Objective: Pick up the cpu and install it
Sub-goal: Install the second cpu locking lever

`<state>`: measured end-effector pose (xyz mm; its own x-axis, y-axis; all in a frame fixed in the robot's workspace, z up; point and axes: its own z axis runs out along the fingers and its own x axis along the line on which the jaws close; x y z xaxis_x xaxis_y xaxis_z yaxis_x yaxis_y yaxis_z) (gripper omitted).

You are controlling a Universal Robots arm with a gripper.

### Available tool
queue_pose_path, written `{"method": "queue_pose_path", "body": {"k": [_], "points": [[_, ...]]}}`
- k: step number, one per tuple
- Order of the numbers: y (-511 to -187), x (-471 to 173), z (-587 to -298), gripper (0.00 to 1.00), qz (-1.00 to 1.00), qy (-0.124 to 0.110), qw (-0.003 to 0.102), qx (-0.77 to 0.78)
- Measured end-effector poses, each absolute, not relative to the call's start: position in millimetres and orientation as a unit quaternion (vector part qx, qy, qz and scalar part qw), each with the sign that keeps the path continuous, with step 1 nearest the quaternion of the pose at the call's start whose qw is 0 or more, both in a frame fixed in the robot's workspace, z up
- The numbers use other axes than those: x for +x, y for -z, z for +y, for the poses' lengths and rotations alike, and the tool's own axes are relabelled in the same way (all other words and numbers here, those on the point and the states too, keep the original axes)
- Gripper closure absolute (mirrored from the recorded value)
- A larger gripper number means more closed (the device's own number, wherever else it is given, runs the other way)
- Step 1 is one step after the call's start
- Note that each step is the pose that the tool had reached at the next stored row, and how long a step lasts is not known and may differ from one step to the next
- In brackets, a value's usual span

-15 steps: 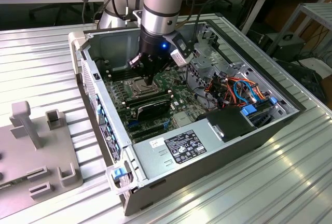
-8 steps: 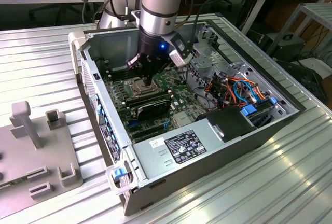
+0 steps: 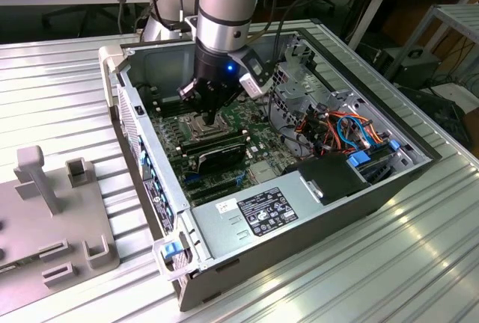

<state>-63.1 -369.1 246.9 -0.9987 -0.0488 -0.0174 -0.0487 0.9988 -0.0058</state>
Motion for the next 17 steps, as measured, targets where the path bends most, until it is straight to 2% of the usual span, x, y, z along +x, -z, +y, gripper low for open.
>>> {"method": "queue_pose_path", "body": {"k": [17], "points": [[-244.9, -68.0, -369.5, 0.89, 1.0, 0.003, 0.009, -0.024]]}}
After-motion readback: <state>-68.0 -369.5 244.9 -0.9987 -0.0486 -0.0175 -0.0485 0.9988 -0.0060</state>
